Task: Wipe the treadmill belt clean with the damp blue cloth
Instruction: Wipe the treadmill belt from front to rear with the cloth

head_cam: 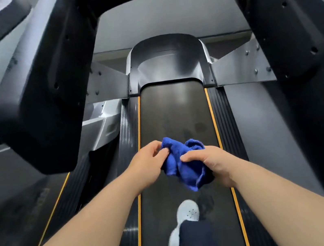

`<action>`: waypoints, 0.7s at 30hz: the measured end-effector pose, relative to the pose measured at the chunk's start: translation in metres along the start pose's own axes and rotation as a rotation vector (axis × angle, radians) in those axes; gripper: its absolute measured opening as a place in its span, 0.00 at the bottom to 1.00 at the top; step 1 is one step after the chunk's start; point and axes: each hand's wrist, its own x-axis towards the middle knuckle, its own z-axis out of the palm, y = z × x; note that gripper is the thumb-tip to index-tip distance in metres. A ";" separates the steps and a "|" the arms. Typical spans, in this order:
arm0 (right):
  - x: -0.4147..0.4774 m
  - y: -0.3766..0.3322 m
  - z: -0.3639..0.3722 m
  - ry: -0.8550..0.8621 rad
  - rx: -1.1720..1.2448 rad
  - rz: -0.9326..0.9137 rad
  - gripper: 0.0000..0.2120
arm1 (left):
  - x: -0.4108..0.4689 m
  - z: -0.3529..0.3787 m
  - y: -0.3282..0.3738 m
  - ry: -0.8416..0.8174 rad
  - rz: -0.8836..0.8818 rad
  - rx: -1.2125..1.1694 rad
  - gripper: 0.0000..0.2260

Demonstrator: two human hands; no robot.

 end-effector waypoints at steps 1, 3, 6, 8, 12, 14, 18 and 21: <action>0.016 -0.015 -0.001 0.022 0.107 0.003 0.09 | 0.022 -0.008 0.008 0.013 -0.005 0.001 0.07; 0.051 -0.048 -0.001 0.023 0.335 0.031 0.07 | 0.066 -0.025 0.023 0.050 -0.039 0.013 0.08; 0.110 -0.103 -0.006 -0.017 0.419 0.010 0.12 | 0.141 -0.053 0.047 0.135 -0.078 -0.119 0.17; 0.143 -0.134 -0.012 -0.026 0.430 -0.030 0.18 | 0.185 -0.067 0.055 0.160 -0.112 -0.203 0.17; 0.198 -0.188 -0.022 -0.100 0.339 0.016 0.20 | 0.247 -0.089 0.065 0.247 -0.096 -0.228 0.09; 0.227 -0.211 -0.024 -0.062 0.244 0.048 0.17 | 0.275 -0.099 0.065 0.225 -0.106 -0.234 0.08; 0.289 -0.249 -0.026 0.005 0.249 0.100 0.18 | 0.334 -0.121 0.066 0.179 -0.129 -0.203 0.08; 0.343 -0.277 -0.030 -0.052 0.323 0.110 0.22 | 0.396 -0.136 0.060 0.219 -0.173 -0.240 0.06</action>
